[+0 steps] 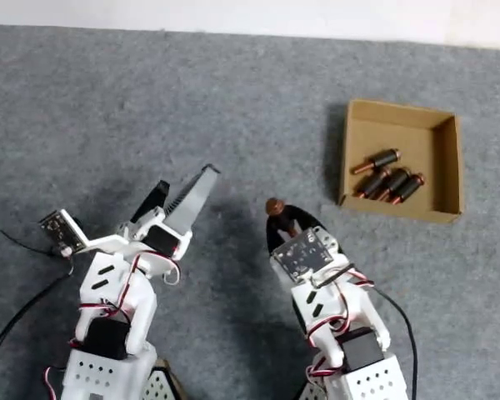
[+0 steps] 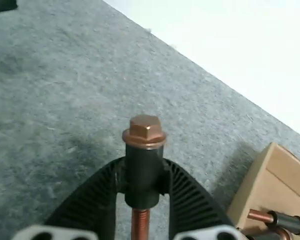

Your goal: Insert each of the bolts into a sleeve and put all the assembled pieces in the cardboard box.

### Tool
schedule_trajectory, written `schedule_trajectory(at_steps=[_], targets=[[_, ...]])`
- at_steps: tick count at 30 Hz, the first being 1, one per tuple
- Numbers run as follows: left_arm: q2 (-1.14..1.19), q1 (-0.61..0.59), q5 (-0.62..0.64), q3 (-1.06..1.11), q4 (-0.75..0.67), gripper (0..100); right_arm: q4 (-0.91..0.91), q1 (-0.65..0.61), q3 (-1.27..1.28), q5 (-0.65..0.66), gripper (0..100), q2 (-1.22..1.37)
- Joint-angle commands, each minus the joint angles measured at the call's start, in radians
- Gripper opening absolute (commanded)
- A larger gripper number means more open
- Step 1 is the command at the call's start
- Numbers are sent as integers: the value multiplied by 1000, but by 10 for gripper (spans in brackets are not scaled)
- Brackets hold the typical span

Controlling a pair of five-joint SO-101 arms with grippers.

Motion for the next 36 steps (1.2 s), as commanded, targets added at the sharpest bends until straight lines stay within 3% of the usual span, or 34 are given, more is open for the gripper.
schedule_trajectory(at_steps=[1, 6, 9, 14, 17, 21, 29, 36], targets=[[-1, -15, 2, -27, -23, 261, -54, 38, 85, 0, 5, -16], [-1, -16, -133, -27, -26, 0, -97, 114, 102, 0, 5, -15], [-1, -16, -181, -21, -21, 46, -116, 183, 104, -2, 5, -15], [-1, -18, -184, 5, -23, 10, -217, 321, 82, -183, 5, -10], [-1, -16, -184, 12, -23, 7, -214, 343, -45, -189, 5, 58], [-1, -16, -184, 13, -21, 7, -225, 349, -216, -153, 5, 367], [-1, -16, -186, 28, -21, 8, -236, 515, -777, -325, 5, 1142], [5, -16, -186, 28, -20, 10, -170, 527, -1116, -358, 5, 1612]])
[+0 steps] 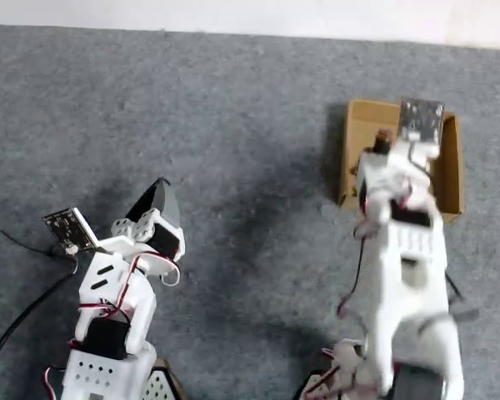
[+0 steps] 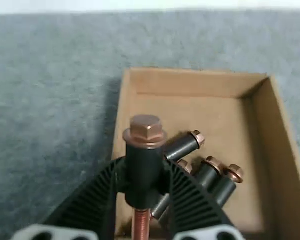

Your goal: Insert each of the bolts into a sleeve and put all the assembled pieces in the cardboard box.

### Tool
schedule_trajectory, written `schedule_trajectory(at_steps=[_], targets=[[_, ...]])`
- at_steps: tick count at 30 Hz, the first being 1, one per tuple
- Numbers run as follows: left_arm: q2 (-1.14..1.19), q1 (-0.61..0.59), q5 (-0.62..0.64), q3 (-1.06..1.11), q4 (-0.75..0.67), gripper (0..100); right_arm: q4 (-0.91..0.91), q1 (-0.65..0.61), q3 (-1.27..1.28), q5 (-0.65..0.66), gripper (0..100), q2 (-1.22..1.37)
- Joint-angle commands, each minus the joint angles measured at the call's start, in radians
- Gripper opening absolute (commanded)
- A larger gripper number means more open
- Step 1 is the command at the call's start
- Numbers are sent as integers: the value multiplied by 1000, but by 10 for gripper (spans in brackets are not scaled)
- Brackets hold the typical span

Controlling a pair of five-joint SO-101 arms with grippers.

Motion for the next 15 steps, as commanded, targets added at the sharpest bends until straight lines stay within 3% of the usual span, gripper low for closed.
schedule_trajectory(at_steps=[1, 7, 15], targets=[[5, -8, -6, 22, -14, 10, 51, 10, -214, -11, 6, 174], [7, -8, -6, 22, -14, 10, 148, 10, -354, -12, 14, 309], [7, -5, -6, 22, -15, 10, 265, 4, -364, -8, 259, 306]])
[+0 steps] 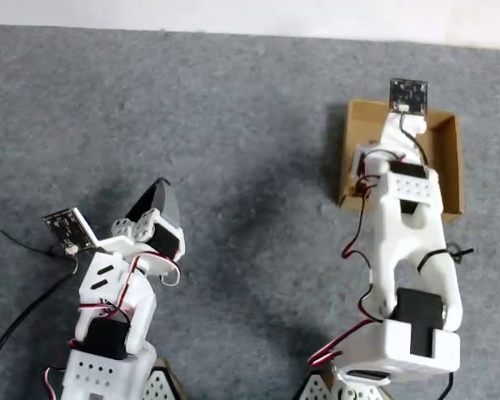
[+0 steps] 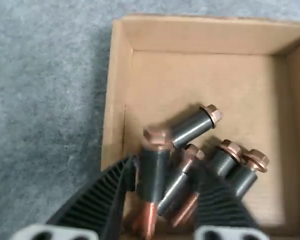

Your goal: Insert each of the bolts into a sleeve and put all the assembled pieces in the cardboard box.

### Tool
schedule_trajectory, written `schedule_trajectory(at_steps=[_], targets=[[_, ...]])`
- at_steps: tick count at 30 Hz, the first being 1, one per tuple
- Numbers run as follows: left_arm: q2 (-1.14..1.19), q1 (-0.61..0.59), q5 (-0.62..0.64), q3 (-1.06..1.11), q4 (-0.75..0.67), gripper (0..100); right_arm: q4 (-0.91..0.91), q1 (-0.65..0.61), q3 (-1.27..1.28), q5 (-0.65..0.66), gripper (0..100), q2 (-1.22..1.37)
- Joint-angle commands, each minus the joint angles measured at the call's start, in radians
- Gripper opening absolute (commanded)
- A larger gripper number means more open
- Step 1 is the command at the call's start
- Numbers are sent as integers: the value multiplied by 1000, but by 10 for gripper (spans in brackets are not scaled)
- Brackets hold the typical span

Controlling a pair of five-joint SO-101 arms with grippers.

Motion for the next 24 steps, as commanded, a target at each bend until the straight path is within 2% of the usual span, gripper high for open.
schedule_trajectory(at_steps=[1, 7, 11, 15, 21, 24], targets=[[7, -5, -6, 22, -14, 10, 58, 5, -59, -5, 273, -25], [8, -2, -6, 22, -14, 10, 143, 4, -53, -8, 278, -180], [8, -2, -9, 22, -14, 10, 222, -48, -10, -8, 278, -367], [8, -1, -71, 22, -14, 8, 254, -139, 148, -8, 278, -587], [8, -1, -77, 22, -14, 10, 252, -248, 437, -8, 278, -944], [8, -1, -152, 22, -12, 9, 252, -260, 555, -8, 278, -1115]])
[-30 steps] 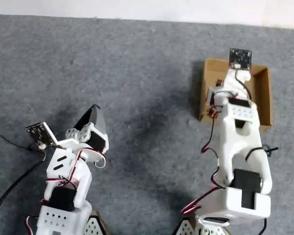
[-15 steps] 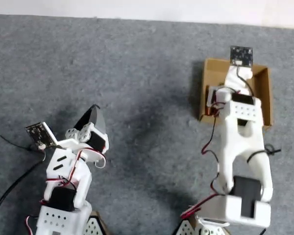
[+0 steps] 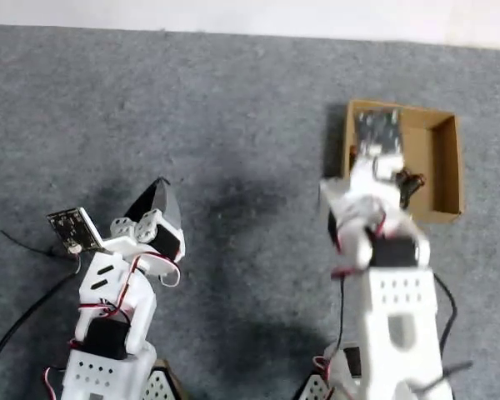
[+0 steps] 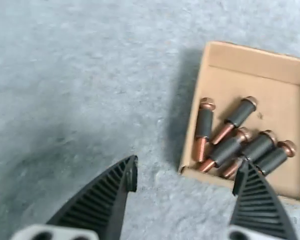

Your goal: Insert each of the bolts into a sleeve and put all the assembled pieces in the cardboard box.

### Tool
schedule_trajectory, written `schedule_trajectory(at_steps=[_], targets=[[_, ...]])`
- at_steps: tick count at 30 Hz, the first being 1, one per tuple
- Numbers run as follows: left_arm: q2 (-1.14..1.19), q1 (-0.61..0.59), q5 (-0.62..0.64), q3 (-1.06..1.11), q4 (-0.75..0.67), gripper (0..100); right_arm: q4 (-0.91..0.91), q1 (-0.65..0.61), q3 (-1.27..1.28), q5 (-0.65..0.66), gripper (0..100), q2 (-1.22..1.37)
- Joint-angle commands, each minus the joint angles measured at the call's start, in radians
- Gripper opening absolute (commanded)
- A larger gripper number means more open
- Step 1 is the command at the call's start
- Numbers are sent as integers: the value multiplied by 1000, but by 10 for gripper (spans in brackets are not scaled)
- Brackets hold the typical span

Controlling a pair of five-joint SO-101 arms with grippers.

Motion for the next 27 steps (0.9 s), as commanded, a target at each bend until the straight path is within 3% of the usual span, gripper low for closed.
schedule_trajectory(at_steps=[1, 4, 10, 13, 22, 27], targets=[[10, -1, -94, 22, -6, 8, 4, -19, 111, -8, 278, -228], [8, 1, -144, 22, 77, 10, 5, -16, 223, -8, 278, -400], [1, -4, -399, 22, 307, 7, 12, -16, 479, -8, 278, -760], [1, -22, -451, 22, 443, 7, 16, -16, 604, -8, 278, -897], [-1, -185, -457, 22, 646, 10, 27, -16, 786, -34, 278, -849], [5, -199, -598, 22, 760, 10, 35, -15, 905, -153, 278, -839]])
